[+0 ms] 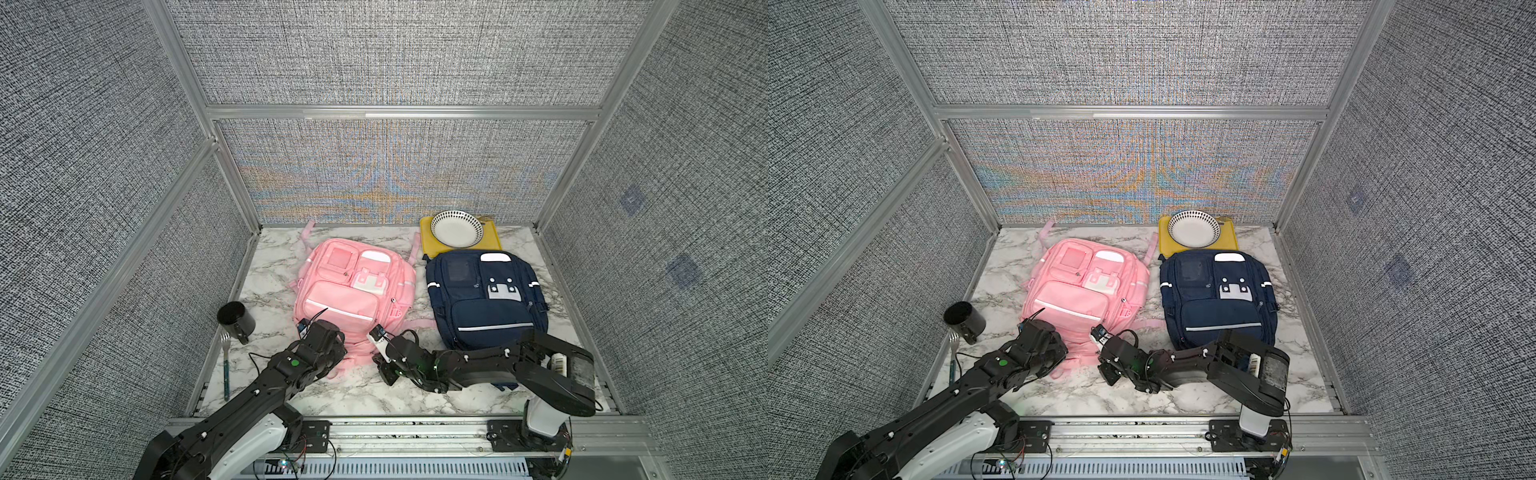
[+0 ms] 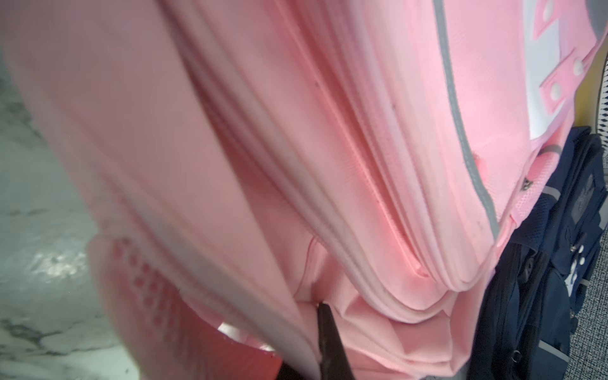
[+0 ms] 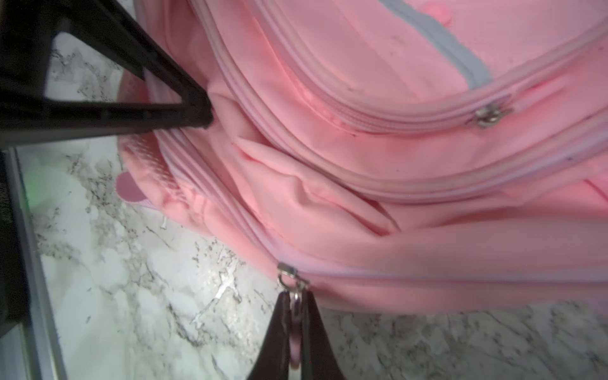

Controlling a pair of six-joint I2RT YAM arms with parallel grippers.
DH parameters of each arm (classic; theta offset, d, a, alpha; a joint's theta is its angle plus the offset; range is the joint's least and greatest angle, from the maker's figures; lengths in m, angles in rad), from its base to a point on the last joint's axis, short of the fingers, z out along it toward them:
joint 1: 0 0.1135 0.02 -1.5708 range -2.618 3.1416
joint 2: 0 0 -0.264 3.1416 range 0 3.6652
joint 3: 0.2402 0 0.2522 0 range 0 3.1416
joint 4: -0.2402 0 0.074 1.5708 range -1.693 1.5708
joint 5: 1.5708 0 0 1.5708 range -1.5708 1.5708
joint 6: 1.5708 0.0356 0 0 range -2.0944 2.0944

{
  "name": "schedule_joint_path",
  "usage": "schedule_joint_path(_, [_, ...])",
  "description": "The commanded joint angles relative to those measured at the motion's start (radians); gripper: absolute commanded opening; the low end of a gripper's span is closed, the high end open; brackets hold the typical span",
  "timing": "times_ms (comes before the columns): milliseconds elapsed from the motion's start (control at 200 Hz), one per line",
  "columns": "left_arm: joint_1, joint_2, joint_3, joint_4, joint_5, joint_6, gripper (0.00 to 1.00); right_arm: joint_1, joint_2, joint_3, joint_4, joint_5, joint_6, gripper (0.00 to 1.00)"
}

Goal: Zip up the backpack
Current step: Zip the zipper on the backpack.

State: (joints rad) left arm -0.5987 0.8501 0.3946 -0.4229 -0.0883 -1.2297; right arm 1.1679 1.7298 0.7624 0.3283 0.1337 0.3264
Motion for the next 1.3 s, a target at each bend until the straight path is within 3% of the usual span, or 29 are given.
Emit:
schedule_joint_path(0, [0.007,-0.040,-0.003,-0.062,-0.113,0.027,0.00,-0.013,-0.003,-0.011,-0.092,0.030,-0.027,0.00])
schedule_joint_path(596, [0.007,-0.151,-0.034,-0.109,-0.082,-0.001,0.00,-0.171,-0.027,-0.092,-0.040,0.013,-0.113,0.00])
schedule_joint_path(1121, [0.008,-0.360,-0.099,-0.208,-0.090,-0.030,0.00,-0.376,0.004,-0.042,-0.035,-0.010,-0.198,0.00])
schedule_joint_path(1296, [0.008,-0.374,-0.115,-0.206,-0.075,-0.039,0.00,-0.441,0.029,-0.004,-0.042,-0.042,-0.229,0.00])
